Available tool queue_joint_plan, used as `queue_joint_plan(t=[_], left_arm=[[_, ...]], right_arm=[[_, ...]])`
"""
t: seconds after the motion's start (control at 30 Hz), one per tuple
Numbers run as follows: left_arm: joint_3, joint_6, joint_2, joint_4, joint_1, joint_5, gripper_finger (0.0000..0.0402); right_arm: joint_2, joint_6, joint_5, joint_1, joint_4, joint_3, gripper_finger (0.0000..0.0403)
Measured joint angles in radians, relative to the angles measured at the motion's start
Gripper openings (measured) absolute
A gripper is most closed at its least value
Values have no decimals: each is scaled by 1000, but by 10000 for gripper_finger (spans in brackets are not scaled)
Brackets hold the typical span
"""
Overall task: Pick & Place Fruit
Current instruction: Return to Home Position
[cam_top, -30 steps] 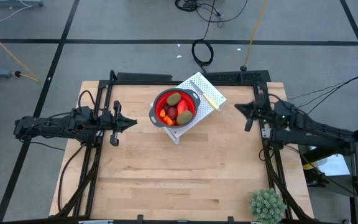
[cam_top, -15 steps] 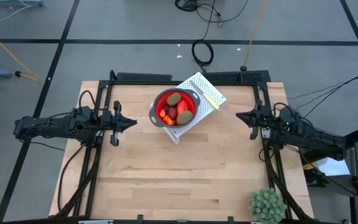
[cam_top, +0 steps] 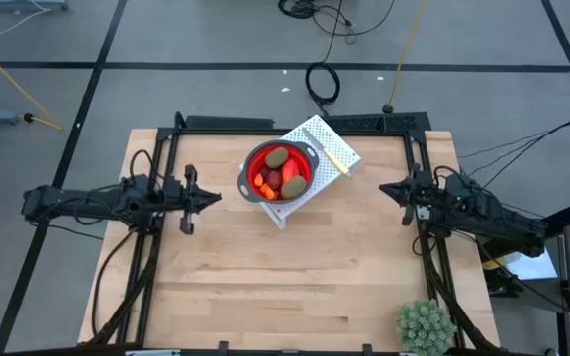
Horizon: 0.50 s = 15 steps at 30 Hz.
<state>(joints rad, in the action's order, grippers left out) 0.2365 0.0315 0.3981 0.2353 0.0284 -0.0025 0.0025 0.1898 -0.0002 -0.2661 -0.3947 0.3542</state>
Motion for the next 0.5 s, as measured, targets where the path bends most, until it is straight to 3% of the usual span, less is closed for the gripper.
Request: queue_joint_plan(t=[0.2, 0.5], left_arm=[[-116, -25, -3, 158, 0, 0, 10], [-117, -61, -119, -35, 15, -5, 10]], right_arm=[[1, 0, 3, 0, 0, -9, 0], [1, 23, 2, 0, 24, -21, 0]])
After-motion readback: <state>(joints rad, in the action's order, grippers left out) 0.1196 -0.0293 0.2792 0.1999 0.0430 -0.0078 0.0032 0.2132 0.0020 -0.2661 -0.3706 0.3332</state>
